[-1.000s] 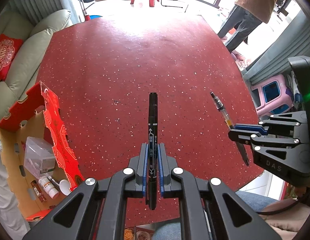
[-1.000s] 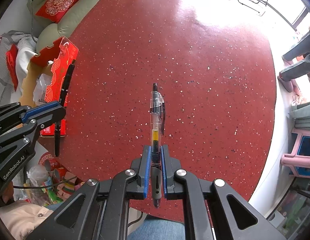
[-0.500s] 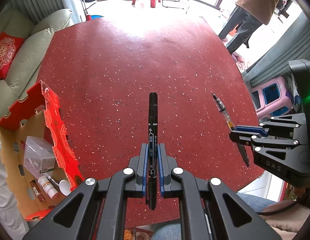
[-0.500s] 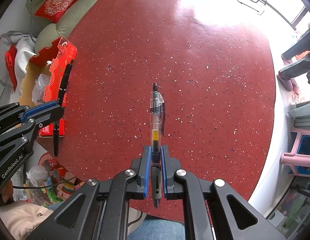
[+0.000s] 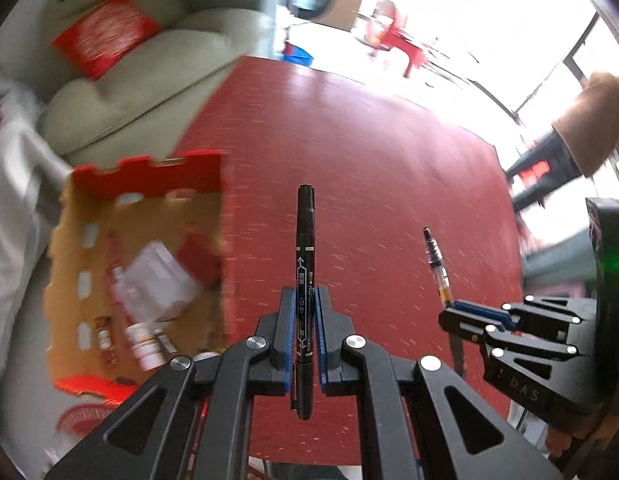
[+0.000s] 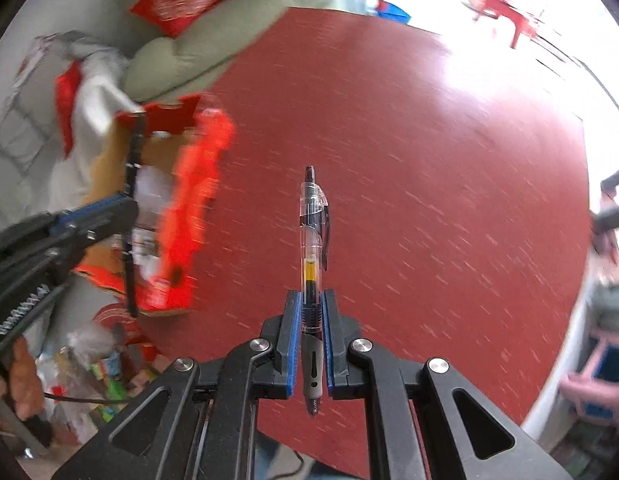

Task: Organize rigid objects
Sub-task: 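Carry the black marker with the left tool while the right tool carries the clear pen to the box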

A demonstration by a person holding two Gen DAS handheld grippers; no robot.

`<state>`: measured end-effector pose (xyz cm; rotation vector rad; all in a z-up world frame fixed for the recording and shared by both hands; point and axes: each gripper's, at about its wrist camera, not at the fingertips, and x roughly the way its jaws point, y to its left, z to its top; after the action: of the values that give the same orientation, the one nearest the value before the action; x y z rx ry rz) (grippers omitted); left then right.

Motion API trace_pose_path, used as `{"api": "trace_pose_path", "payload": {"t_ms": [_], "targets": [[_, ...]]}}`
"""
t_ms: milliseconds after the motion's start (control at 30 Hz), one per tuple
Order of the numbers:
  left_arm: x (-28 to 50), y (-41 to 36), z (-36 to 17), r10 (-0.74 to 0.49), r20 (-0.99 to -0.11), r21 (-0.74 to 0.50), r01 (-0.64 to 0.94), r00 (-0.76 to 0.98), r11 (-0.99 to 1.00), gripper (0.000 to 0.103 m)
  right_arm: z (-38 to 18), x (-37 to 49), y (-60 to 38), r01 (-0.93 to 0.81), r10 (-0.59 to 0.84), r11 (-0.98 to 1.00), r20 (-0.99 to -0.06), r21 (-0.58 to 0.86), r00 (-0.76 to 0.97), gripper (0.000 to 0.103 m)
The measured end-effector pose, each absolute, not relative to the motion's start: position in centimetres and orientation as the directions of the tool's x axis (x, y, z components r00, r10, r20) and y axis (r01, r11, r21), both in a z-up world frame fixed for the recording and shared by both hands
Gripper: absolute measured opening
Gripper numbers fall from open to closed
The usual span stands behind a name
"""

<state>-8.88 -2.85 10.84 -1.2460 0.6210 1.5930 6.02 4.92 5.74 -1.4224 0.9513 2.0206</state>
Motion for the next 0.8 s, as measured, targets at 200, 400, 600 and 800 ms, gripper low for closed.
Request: {"api": "trace_pose_path", "payload": {"t_ms": [200,400,600,800], "targets": [[-15.6,-7.1,10.2,0.34,-0.934,-0.116,-0.815,-0.104,-0.567,0.01,7.1,-3.2,3.4,-0.587,-0.067,-0.757,-0.927,0.288,-0.368,0.011],[-20.1,-10.5,7.8,0.255,-0.952,-0.056,-0.724,-0.17,-0.688,0.01,7.1,-8.6,1.6,-0.504,-0.09,-0.818,-0.927,0.277,-0.364,0.011],[-21.9,-11.7,5.6,0.211,-0.963,-0.041,-0.686,-0.167,-0.727,0.01,6.1,-11.9,1.3,-0.498,-0.114,-0.82,-0.932,0.283,-0.343,0.011],[-22.6,-11.5,4.6,0.202,-0.967,-0.045,-0.679,-0.153,-0.733,0.01,5.5,-14.1,1.5,-0.503,-0.109,-0.822,-0.94,0.267,-0.322,0.011]]}}
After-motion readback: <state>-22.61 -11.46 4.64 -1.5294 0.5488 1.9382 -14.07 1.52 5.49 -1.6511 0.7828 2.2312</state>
